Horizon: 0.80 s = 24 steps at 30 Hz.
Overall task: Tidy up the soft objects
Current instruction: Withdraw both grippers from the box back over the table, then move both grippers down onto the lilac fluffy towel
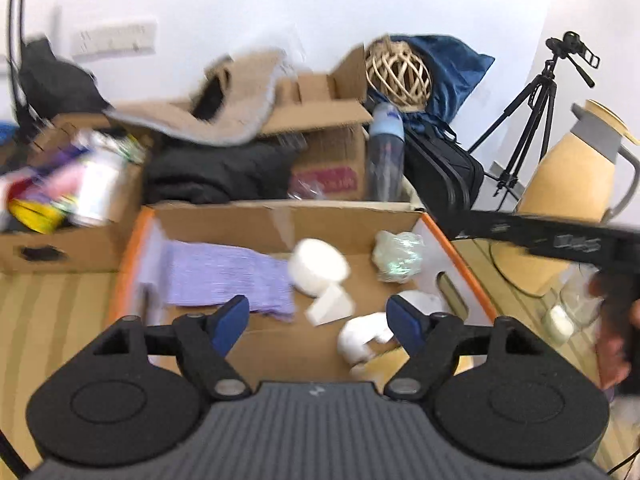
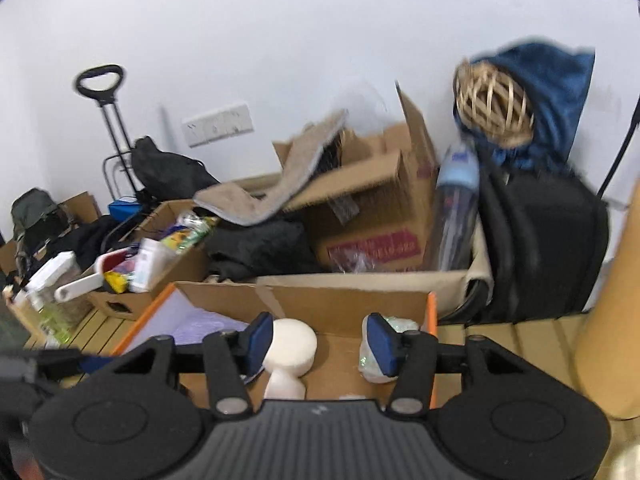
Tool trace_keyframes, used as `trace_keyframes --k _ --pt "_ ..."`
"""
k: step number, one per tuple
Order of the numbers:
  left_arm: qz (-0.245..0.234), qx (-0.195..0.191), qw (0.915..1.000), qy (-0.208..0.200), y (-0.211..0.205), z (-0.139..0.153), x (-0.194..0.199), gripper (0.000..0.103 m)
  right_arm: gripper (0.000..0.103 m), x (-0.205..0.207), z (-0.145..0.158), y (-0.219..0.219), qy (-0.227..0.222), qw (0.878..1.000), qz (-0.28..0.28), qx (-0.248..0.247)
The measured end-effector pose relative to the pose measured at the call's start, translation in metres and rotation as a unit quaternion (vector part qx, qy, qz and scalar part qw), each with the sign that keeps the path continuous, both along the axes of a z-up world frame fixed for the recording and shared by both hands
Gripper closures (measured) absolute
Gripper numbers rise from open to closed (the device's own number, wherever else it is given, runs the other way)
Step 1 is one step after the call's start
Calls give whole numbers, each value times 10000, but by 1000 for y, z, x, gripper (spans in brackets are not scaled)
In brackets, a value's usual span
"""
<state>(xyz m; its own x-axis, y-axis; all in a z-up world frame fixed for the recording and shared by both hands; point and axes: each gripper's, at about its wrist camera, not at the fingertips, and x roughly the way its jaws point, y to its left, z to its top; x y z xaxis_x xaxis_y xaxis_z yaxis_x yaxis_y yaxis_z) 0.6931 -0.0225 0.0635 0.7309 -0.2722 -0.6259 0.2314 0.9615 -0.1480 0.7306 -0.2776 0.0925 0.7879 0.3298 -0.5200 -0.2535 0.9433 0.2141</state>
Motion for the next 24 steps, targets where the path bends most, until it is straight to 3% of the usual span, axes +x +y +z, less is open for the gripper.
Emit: trace_keyframes --k 6,9,16,18,21,24 --pt "81 349 9980 -519 30 38 -86 17 40 -90 49 -11 -414 9988 68 -264" --pt "139 365 9953 -890 44 47 -139 12 33 -142 59 -17 -603 9979 65 -233" --pt "360 336 9813 -1862 66 39 -273 0 29 -274 38 -6 -1003 9947 125 -159" --pt "380 373 9766 -2084 71 30 -310 0 18 -315 28 1 -1180 9927 189 -182" --pt "519 378 9786 -1956 82 19 -350 0 17 -368 16 10 -1375 9895 141 -420" --pt "876 429 9721 -2132 89 7 -393 0 16 -411 7 13 -1384 9897 107 -336"
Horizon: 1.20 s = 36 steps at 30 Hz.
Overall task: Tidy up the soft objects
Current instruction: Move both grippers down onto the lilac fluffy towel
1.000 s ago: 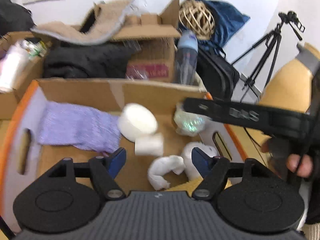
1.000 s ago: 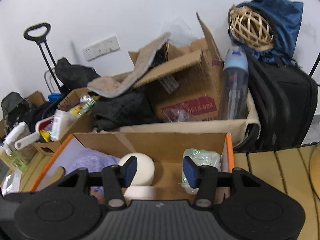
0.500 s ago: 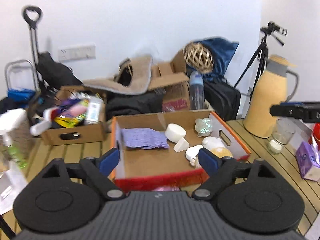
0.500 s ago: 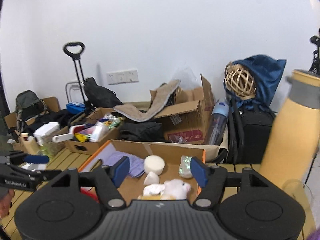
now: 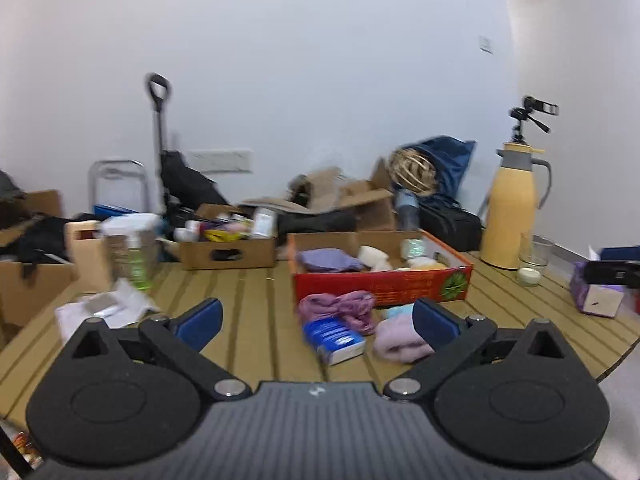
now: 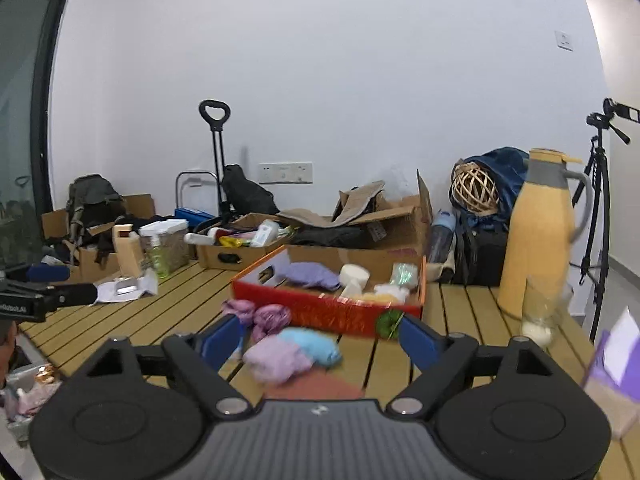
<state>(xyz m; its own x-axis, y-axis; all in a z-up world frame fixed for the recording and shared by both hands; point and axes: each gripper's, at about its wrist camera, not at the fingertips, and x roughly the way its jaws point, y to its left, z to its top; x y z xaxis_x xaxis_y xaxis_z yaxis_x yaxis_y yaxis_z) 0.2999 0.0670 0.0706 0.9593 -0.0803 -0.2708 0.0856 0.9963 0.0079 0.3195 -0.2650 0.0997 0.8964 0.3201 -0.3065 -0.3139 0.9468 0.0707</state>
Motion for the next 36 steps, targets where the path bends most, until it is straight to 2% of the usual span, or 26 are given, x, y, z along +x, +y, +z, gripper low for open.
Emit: trace_keyframes --k 2,4,7,14,19,22,26,29,31,34,35,36 --pt "151 14 9998 -102 2 -8 -22 0 13 -27 -6 -1 -85 9999 -32 112" --pt "192 -45 9998 -64 5 -15 -35 0 5 -49 -13 1 -240 9996 -139 101" --pt "-2 -109 9999 -3 6 -22 -43 0 4 -68 -20 8 -334 9992 -183 -138" --pt "-103 -208 9992 317 -1 -46 -22 0 4 -61 -35 20 -251 9996 -144 4" --pt "-161 -265 9967 750 -13 -75 15 0 10 -25 -60 26 228 9997 -126 42" --pt "-331 -289 9949 912 -19 -83 39 0 17 -3 -75 31 444 9985 -102 314" --pt "-446 -578 9917 1055 -23 -86 77 3 31 34 -89 40 710 9965 32 446" --pt "-437 -729 9902 1109 -26 -87 106 15 36 71 -94 45 884 9933 -47 737" --pt "-403 -872 9877 1234 -26 -89 127 30 37 95 -99 51 976 9907 -25 946" --pt "-419 -1040 9836 1414 -26 -94 152 43 39 132 -109 62 1070 9866 21 1228" --pt "-430 -1106 9824 1444 -26 -96 157 43 44 142 -112 66 1112 9861 17 1236" --pt "-439 -1174 9811 1477 -24 -98 160 43 57 152 -116 70 1154 9860 -9 1201"
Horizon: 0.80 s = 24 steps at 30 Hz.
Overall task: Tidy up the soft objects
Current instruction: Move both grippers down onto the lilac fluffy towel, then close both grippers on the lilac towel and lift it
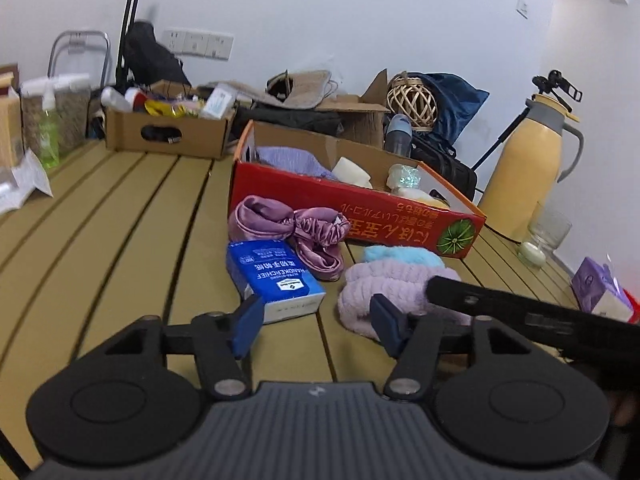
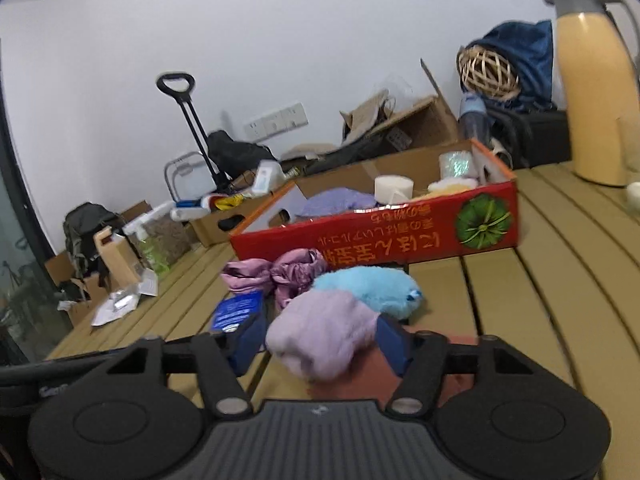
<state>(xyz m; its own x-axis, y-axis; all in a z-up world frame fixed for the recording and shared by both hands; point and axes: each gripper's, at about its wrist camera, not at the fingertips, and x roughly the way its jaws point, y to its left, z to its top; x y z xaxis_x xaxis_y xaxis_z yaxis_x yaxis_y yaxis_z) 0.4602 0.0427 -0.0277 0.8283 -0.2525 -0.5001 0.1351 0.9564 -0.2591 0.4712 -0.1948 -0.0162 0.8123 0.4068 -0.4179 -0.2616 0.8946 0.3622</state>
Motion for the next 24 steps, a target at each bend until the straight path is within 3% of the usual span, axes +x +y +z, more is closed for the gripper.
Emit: trace_keyframes --k 3,6,11,14,17,20,21,22,24 --pt "14 -120 9999 121 3 -9 4 43 74 17 -12 8 -6 9998 -33 -207" --pt "15 -137 9996 247 6 -14 6 43 82 20 -17 8 -127 9997 139 -148" --pt "-396 -884 9947 345 21 -9 -2 42 84 2 6 -2 -70 9951 982 116" --pt "-677 -1163 9903 345 21 -14 -13 40 84 -12 9 -5 263 9880 1517 93" --pt "-615 -1018 9911 604 13 -22 -11 42 84 -17 -4 -9 517 9886 1410 -54" --pt "-610 -1160 9884 768 11 -26 -11 44 83 -15 -14 -16 691 9902 1193 213" --pt "-638 -1212 9877 754 11 -28 -11 50 83 -15 -16 -16 694 9905 1167 219" --pt "-666 -1276 9866 770 10 -31 -9 66 83 -15 -17 -15 713 9904 1167 186" --pt "-662 -1300 9854 878 7 -32 -6 71 83 -16 -19 -11 699 9909 1149 94"
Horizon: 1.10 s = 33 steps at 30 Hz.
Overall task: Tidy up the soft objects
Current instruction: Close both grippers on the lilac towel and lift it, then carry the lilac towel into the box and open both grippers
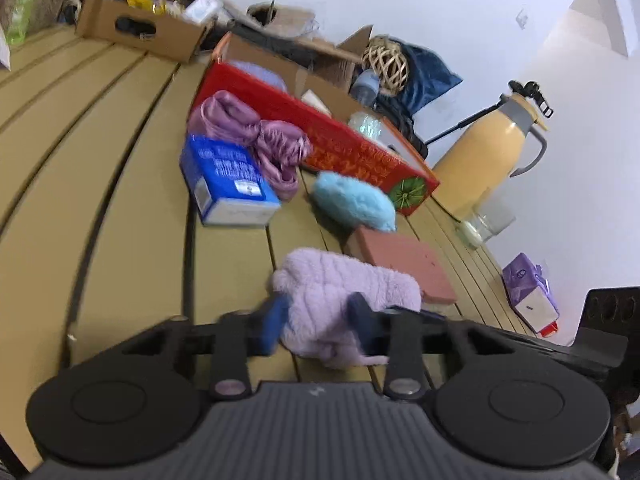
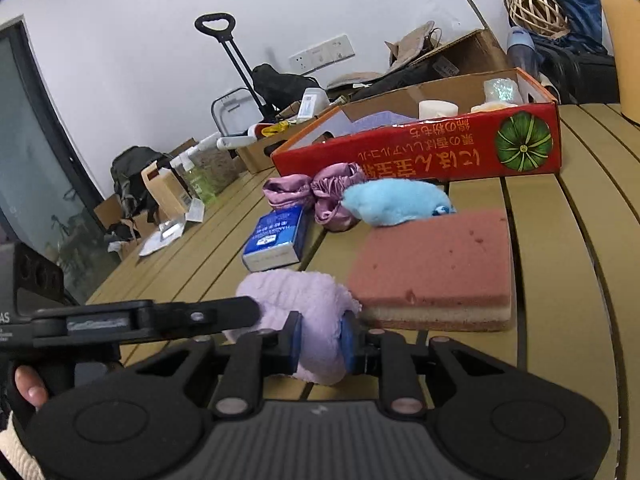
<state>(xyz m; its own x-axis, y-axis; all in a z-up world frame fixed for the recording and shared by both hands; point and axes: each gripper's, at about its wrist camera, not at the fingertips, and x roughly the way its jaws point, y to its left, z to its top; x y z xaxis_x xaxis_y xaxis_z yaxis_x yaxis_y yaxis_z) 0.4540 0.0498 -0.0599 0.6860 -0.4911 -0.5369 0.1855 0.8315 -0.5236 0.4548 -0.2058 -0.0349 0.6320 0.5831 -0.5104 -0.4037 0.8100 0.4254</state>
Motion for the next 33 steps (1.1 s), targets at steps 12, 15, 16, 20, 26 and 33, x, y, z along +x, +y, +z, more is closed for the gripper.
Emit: trace_keyframes --k 12,15,16,20,26,33 --pt "-116 90 9938 -1105 1 71 -15 78 84 -15 55 -8 -600 9973 41 424" --pt "-123 210 9898 -1401 1 96 19 77 84 15 81 -9 -837 9951 15 533" --pt "-85 283 9890 -1448 0 104 34 77 84 32 89 -8 -858 9948 -10 553" --pt "68 456 9913 -1232 2 122 114 77 84 102 113 7 -859 9955 -109 375" --pt "356 936 9935 -535 11 103 208 76 84 229 101 34 -96 9997 -54 231" --pt "382 1101 9927 -301 31 64 215 55 80 284 44 67 945 9943 183 -457"
